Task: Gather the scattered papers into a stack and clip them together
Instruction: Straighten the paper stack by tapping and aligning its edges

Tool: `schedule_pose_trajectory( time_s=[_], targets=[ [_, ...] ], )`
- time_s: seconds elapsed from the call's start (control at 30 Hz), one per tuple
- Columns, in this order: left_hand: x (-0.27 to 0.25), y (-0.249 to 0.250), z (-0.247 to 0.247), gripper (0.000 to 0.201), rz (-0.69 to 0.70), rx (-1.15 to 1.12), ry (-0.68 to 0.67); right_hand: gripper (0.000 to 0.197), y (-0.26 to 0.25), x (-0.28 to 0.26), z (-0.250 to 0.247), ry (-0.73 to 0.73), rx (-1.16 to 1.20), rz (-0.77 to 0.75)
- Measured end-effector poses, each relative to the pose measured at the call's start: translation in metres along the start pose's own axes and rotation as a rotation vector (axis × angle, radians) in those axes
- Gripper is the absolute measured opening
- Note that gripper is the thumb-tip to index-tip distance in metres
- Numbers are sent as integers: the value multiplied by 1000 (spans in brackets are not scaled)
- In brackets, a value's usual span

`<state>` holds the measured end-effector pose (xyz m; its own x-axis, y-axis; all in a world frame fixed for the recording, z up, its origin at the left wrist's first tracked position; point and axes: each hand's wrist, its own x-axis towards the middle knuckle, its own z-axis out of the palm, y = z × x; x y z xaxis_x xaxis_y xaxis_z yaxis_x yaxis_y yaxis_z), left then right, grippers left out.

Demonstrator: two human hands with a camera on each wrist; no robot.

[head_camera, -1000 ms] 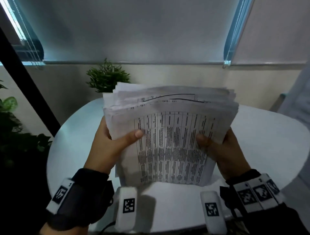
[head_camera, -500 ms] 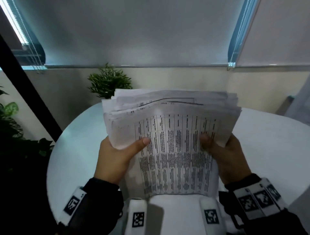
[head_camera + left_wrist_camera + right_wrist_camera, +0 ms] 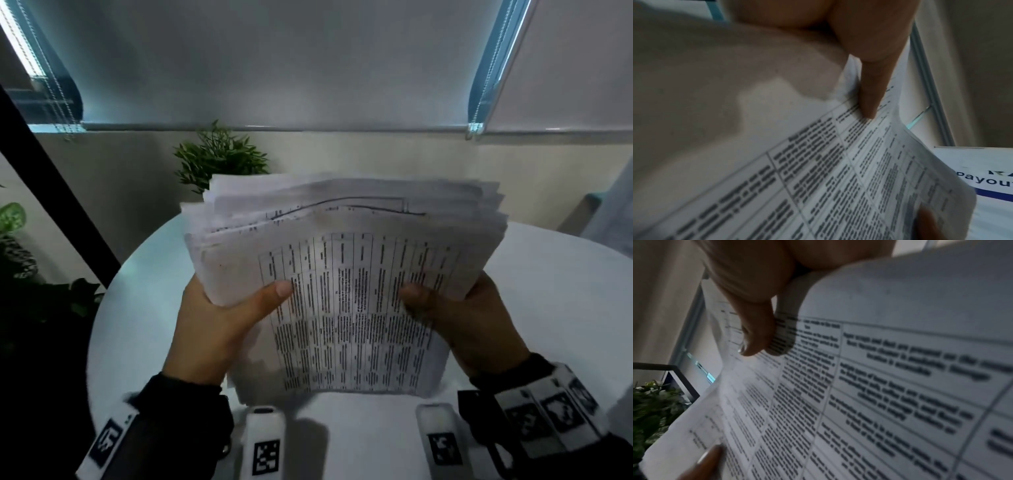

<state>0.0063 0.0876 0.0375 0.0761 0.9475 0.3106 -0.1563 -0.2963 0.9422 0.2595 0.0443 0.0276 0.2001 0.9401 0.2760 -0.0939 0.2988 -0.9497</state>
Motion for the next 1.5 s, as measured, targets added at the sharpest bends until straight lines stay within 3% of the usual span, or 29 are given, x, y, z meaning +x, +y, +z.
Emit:
schedule_pose_trajectory(
  time_s=[0.1,0.2,0.27,0.43,0.5,0.57,0.63,0.7,0.77,0.83,0.93,0.97,1.0,1.07,1.1,1.17,1.27,1.37,1.43,1.5],
  targets=[
    [-4,-7,1,59,-77,26,-30,85,18,-10,-1,-3,-76,103],
    [-4,-14,11,39,-74,43,57,54,23,-13,1,-14,-69,152],
    [-5,-13,15,34,-82,20,98,48,17,-14,0,-72,-77,162],
    [0,3,11,45,-98,-183,187,75,10,-27,-19,-156,-76,230],
    [1,10,12,55,-79,-336,213,82,16,-34,-19,-75,25,210],
    [0,12,18,72,-87,-495,221,81,26,-40,-11,39,279,165],
    [-4,10,31,70,-105,-636,217,77,34,-40,4,84,470,108],
    [-14,7,46,71,-107,-677,180,87,31,-41,20,87,541,121],
    [-20,1,49,69,-74,-587,142,88,22,-39,24,95,524,118],
    [-17,3,32,70,-31,-465,86,73,6,-36,16,160,398,29],
    [-4,18,-12,85,-13,-344,-136,14,-3,-23,-20,288,98,33],
    [-2,22,-22,82,-23,-254,-166,10,-3,-20,-30,295,11,67],
    [-1,23,-28,69,-30,-153,-162,20,-5,-22,-35,263,-55,96],
    [0,21,-26,44,-68,89,-54,66,-4,-29,-35,190,-121,103],
    [-4,20,-21,39,-98,191,-18,75,-6,-33,-29,176,-157,73],
    [-14,14,-12,26,-82,248,51,60,-15,-41,-12,114,-241,-62],
    [-29,13,10,15,-24,100,205,27,-20,-48,14,87,-215,-167],
    [-42,19,33,23,38,84,189,32,-22,-45,32,119,-313,-209],
    [-41,26,31,26,54,53,169,33,-26,-37,27,181,-213,-228],
    [-36,30,14,34,84,54,137,38,-27,-34,10,142,-120,-208]
  ],
)
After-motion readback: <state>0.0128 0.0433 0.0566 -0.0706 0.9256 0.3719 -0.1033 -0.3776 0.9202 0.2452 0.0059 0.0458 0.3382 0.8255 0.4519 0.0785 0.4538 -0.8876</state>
